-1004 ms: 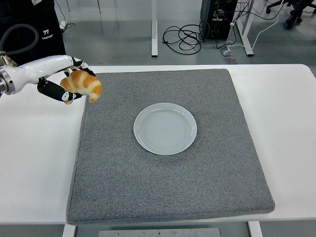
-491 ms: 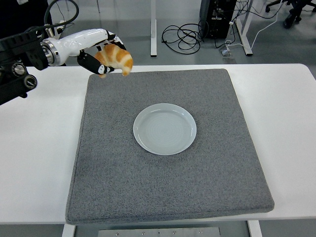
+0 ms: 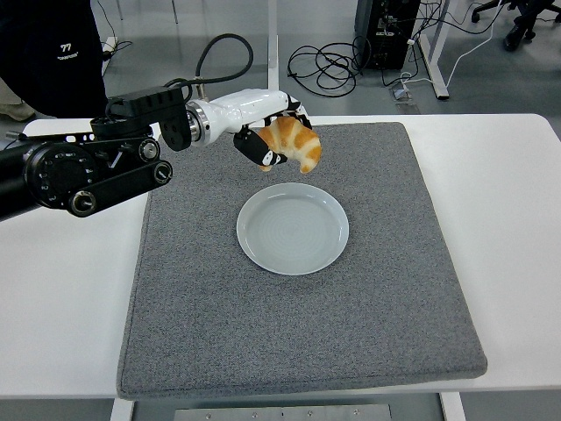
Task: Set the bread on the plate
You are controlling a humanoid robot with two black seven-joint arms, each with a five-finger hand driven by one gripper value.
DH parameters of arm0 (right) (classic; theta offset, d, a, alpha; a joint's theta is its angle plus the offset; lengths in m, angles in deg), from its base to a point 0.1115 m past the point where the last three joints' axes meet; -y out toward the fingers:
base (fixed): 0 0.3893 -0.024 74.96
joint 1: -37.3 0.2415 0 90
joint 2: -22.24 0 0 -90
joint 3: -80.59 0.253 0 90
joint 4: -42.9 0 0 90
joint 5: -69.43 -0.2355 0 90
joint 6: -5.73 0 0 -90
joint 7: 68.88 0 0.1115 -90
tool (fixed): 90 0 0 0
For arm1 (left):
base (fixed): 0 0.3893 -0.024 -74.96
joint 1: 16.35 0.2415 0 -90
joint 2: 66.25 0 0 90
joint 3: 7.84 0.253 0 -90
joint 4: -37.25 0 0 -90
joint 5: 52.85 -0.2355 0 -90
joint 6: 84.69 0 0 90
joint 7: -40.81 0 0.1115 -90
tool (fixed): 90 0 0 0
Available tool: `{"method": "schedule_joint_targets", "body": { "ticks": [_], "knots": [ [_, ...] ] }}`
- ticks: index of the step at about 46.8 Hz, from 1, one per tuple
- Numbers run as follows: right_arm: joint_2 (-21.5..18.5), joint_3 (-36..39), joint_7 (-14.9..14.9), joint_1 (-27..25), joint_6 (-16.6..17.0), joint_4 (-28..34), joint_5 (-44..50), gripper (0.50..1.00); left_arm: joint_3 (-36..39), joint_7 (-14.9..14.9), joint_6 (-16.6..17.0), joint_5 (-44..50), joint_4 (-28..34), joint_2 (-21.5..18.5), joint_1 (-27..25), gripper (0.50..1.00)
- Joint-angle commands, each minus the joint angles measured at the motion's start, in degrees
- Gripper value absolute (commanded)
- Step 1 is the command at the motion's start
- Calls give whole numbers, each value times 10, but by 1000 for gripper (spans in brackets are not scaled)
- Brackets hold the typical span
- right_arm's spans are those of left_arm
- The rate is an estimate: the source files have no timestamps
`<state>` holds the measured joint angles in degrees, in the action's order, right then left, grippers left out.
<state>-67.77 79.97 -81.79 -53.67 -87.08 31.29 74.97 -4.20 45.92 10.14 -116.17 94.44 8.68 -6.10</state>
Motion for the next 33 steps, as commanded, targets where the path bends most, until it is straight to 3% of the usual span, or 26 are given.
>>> {"method": "schedule_joint_targets", "body": {
  "ticks": [1, 16, 23, 33],
  "knots": [
    [0, 0, 0, 0, 0, 0, 0, 1000, 19, 3, 17, -7, 0, 9, 1, 537],
    [0, 1, 0, 0, 0, 0, 0, 1000, 50, 10, 73, -18, -10, 37, 41, 539],
    [0, 0, 0, 0, 0, 0, 0, 1000, 50, 15, 78, -17, -38, 66, 60, 545],
    [0, 0, 0, 0, 0, 0, 0, 1000, 49, 17, 82, -15, -39, 74, 76, 554]
  ]
}}
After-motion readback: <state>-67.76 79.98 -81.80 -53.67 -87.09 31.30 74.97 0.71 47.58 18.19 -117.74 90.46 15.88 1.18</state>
